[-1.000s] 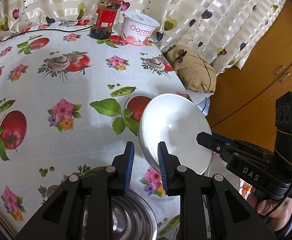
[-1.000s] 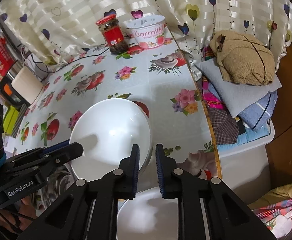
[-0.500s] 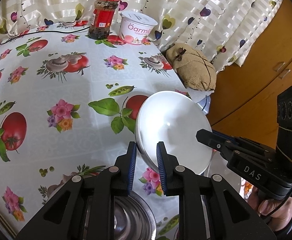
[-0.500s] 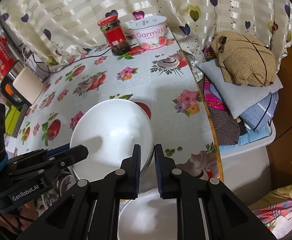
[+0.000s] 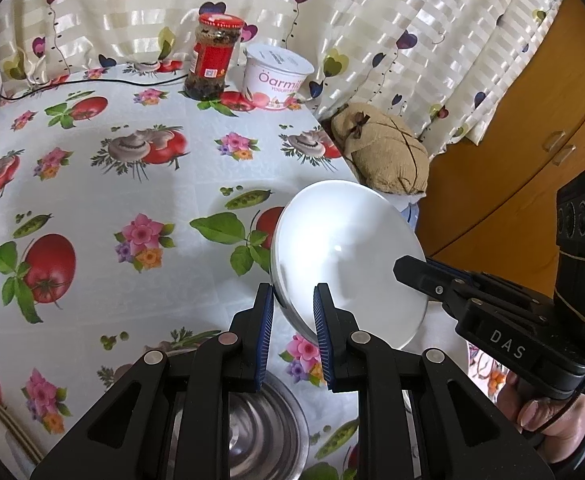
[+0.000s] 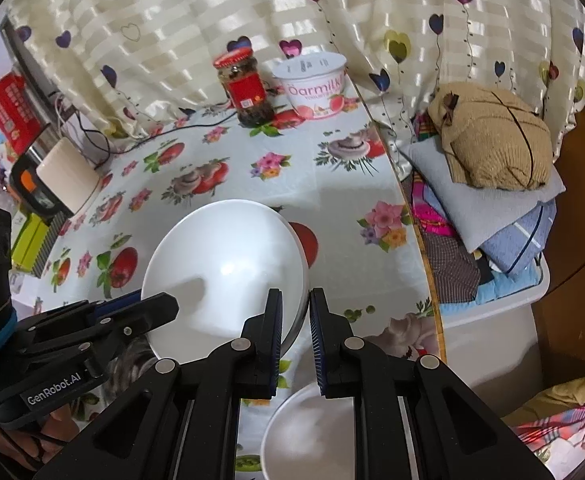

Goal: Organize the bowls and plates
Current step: 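Carry the white bowl over the steel bowl and lower it inside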

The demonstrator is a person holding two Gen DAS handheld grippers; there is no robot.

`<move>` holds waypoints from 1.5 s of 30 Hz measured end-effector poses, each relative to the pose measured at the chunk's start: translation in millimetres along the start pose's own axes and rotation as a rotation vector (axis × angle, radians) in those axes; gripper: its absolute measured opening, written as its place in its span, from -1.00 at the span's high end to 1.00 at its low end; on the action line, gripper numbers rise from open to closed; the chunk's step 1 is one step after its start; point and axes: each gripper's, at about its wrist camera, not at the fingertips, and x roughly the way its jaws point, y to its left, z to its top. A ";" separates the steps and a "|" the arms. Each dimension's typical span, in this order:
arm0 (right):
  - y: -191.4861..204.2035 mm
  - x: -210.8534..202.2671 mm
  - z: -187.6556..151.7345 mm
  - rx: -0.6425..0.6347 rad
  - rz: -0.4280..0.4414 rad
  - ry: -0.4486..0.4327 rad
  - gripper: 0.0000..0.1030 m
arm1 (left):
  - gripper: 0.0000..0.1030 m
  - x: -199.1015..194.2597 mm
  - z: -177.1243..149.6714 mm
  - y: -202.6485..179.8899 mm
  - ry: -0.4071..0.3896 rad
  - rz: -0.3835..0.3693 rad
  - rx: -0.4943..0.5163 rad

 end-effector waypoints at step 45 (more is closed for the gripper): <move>103.6 -12.0 -53.2 -0.128 0.079 0.065 0.73 | 0.58 -74.9 -74.1 61.6 0.000 0.093 -0.115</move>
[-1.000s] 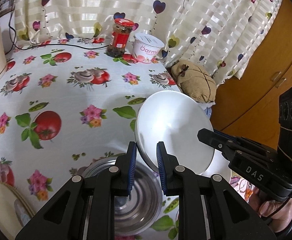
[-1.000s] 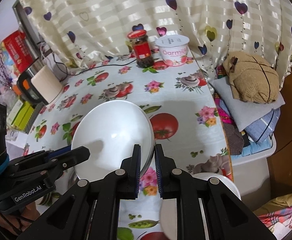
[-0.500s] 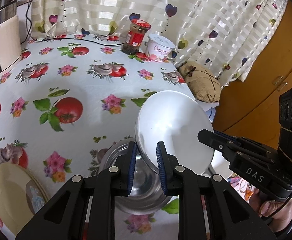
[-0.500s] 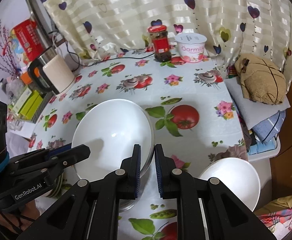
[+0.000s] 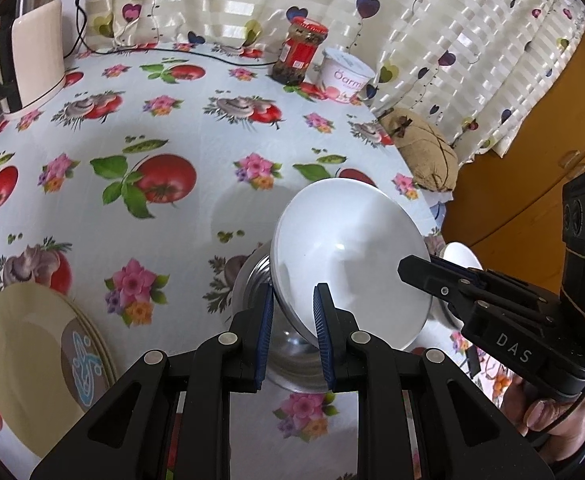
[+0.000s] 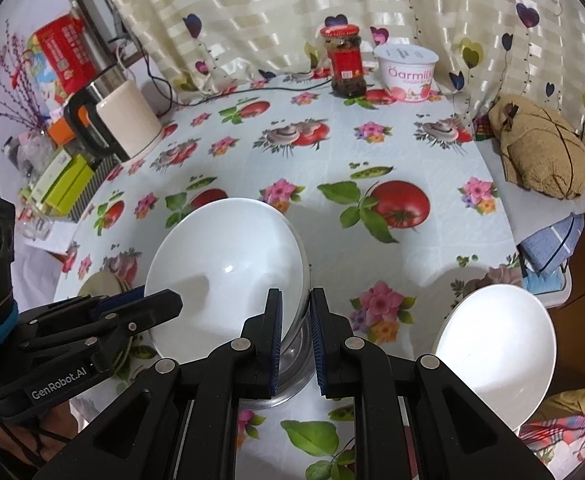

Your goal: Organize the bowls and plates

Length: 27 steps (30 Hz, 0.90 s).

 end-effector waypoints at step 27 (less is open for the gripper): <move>-2.4 33.6 -11.8 0.004 0.018 0.092 0.68 | 0.58 18.9 -7.6 11.4 0.056 0.013 -0.020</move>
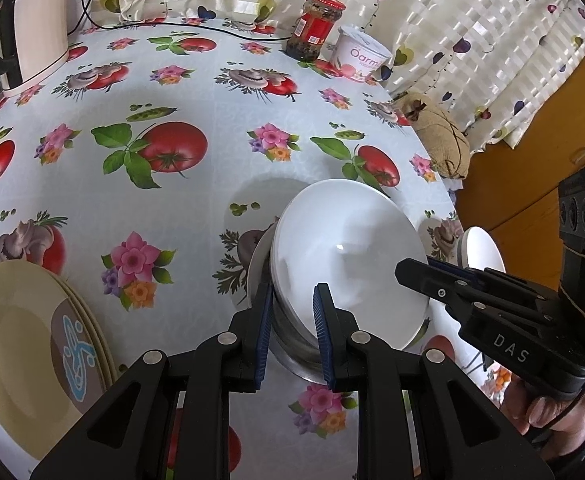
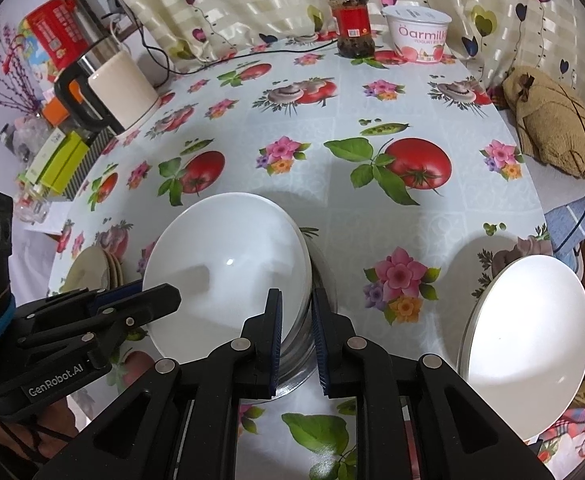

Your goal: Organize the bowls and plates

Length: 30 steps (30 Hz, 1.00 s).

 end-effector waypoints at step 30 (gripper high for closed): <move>4.2 -44.3 4.7 -0.019 0.004 -0.100 0.43 | 0.58 -35.5 5.9 -7.7 -0.123 0.010 0.026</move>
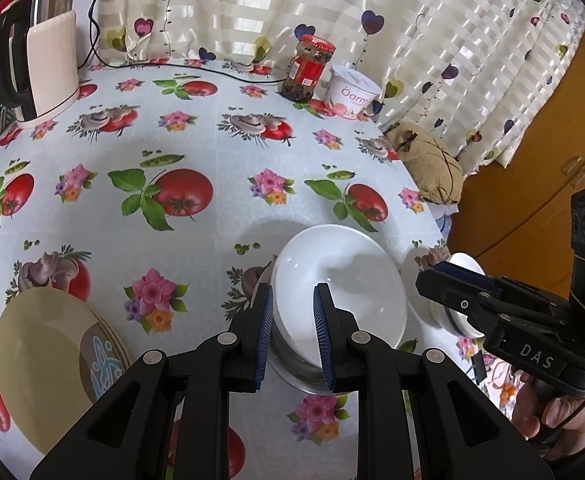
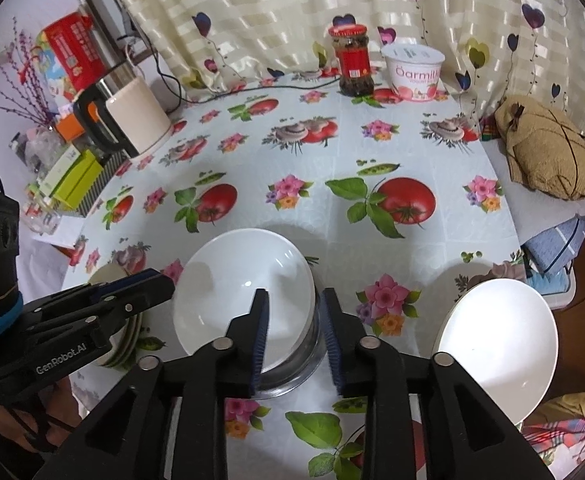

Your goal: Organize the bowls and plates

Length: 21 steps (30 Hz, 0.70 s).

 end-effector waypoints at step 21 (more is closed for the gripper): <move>-13.1 -28.5 -3.0 0.032 -0.024 -0.054 0.33 | 0.58 -10.0 6.2 -29.7 -0.025 -0.030 0.067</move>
